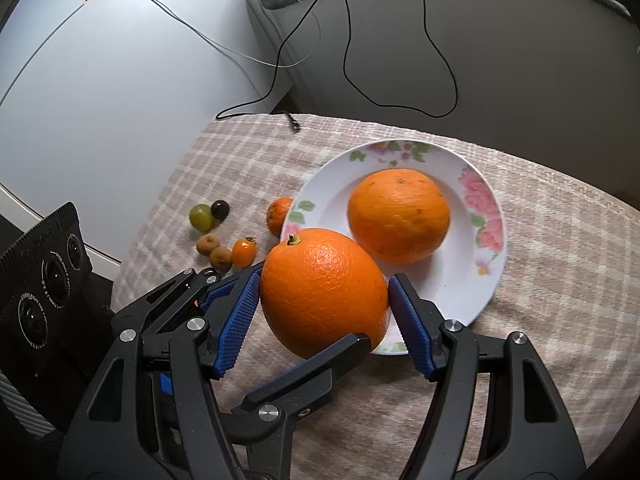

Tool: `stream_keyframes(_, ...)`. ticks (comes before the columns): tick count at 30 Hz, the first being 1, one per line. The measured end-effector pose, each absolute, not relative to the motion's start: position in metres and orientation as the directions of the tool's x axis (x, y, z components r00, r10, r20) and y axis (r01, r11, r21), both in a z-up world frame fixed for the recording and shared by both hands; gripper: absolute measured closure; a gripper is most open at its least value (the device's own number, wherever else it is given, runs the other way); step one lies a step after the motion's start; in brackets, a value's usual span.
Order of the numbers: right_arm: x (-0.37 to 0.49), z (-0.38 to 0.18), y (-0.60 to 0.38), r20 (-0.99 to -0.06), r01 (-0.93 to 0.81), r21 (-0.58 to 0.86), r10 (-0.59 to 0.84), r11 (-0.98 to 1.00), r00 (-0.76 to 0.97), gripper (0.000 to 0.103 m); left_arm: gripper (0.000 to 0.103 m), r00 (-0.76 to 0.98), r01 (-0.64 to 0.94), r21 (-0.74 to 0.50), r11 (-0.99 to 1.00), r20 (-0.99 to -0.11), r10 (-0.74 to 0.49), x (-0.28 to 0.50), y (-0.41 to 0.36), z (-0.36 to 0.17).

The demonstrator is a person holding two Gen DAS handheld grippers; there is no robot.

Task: Organize fruits
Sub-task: 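Carry the second orange to the plate and lower it beside the first, then open the right gripper to release the orange and withdraw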

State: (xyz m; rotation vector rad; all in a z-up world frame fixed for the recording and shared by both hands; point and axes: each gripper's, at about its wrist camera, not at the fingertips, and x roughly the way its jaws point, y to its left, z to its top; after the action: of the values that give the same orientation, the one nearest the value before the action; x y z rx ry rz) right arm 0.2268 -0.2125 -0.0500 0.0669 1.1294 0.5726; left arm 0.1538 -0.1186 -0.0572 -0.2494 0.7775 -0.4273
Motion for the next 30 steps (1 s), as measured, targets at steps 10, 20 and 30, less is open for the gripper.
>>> stream_keyframes(10, 0.229, -0.054, -0.222, -0.841, -0.387, 0.296, 0.431, 0.873, 0.327, 0.033, 0.037, 0.626, 0.288, -0.359, 0.888, -0.631, -0.458, 0.161, -0.132, -0.063)
stream_keyframes(20, 0.228, -0.048, -0.223, -0.837, -0.377, 0.25, 0.395, 0.892, 0.379, 0.033, 0.037, 0.632, 0.284, -0.33, 0.901, -0.642, -0.434, 0.163, -0.133, -0.061)
stream_keyframes(30, 0.229, -0.034, -0.234, -0.822, -0.354, 0.251, 0.391, 0.901, 0.414, 0.033, 0.035, 0.634, 0.261, -0.326, 0.909, -0.652, -0.416, 0.159, -0.124, -0.059)
